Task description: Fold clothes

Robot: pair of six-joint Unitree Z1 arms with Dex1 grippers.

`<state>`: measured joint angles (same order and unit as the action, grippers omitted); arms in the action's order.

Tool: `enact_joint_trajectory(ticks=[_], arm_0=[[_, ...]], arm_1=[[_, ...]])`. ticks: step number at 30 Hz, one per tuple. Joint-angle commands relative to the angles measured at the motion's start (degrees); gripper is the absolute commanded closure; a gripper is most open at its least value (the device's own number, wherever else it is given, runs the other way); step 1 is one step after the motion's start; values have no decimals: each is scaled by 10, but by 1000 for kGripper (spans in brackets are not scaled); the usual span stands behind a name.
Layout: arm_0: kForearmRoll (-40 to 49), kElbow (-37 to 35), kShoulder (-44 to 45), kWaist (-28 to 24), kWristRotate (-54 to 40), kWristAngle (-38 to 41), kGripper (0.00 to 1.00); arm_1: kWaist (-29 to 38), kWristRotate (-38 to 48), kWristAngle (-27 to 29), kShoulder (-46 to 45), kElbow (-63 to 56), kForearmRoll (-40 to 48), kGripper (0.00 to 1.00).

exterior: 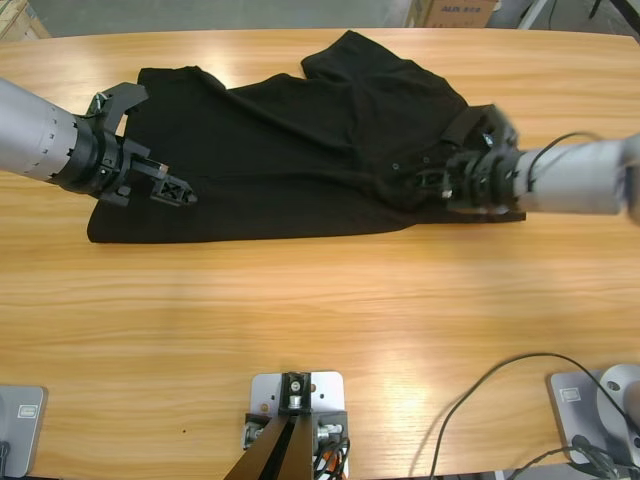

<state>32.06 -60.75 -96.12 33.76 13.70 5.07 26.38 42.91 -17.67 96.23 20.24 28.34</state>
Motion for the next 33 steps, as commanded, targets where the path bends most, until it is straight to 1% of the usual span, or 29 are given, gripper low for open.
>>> enact_joint_trajectory(ticks=[1,3,5,9,10,13,15,16,18,19,20,27,28,29,31,33], arm_0=[[21,-10,7,5,7,7,23],[21,-14,4,5,7,7,23],[22,-17,3,6,7,7,23],[23,-16,3,8,8,7,23],[24,-16,3,8,8,7,23],[24,-16,2,8,8,7,23],[24,-16,1,8,9,7,23],[24,-15,0,8,9,8,23],[24,-13,0,8,11,8,23],[24,-12,-1,8,11,8,23],[24,-11,-1,8,11,8,23],[23,-11,-5,8,11,8,23],[23,-11,-5,8,11,8,23],[23,-11,-6,8,12,8,23],[23,-9,-8,8,12,8,23],[23,-7,-12,12,14,8,23]], arm_1=[[4,26,-23,75,-63,138,447],[4,35,-20,46,-61,123,474],[4,36,-12,25,-59,103,474],[4,34,-15,44,-55,121,482],[4,34,-15,50,-55,125,512],[4,31,-17,68,-55,134,545],[4,26,-18,82,-62,149,667],[4,24,-18,86,-64,153,689],[4,19,-18,91,-64,154,855],[4,14,-18,94,-63,155,969],[4,10,-18,97,-64,156,1000],[4,9,-20,89,-65,163,1000],[4,10,-21,72,-64,152,1000],[4,12,-18,44,-63,120,1000],[4,20,-15,-27,-54,17,1000],[4,26,-15,-94,-10,-100,1000]])
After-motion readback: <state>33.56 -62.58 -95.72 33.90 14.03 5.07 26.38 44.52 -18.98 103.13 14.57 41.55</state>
